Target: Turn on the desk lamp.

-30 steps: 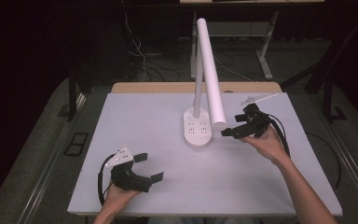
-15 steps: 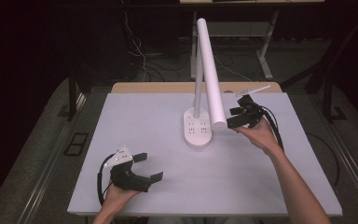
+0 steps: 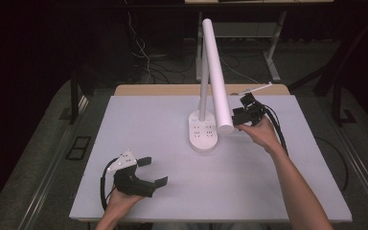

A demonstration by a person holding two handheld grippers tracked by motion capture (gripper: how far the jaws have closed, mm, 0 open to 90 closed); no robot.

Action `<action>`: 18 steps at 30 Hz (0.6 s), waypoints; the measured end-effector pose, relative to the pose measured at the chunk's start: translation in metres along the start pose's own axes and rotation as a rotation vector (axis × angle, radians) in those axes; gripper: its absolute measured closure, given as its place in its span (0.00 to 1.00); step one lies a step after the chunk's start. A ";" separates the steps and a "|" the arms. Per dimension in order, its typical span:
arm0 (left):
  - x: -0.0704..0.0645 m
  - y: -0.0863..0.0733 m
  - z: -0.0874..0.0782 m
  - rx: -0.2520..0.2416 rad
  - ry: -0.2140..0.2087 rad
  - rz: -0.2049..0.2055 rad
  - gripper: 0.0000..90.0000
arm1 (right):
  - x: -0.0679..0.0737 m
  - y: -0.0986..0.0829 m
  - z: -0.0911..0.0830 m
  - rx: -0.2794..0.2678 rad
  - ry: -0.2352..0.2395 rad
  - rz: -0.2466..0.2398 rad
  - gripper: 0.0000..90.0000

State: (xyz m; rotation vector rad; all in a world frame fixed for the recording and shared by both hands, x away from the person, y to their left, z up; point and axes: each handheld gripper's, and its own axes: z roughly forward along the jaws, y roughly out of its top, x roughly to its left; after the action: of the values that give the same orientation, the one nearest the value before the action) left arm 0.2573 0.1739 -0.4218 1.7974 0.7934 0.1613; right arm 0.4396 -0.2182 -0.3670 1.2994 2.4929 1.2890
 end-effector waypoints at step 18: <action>0.001 0.000 -0.001 0.001 -0.004 0.004 0.00 | -0.003 0.015 0.036 0.001 0.021 0.028 0.54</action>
State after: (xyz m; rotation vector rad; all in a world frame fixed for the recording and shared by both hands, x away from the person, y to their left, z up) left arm 0.2577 0.1749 -0.4214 1.7999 0.7874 0.1597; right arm 0.4655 -0.1924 -0.3816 1.3321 2.4991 1.3141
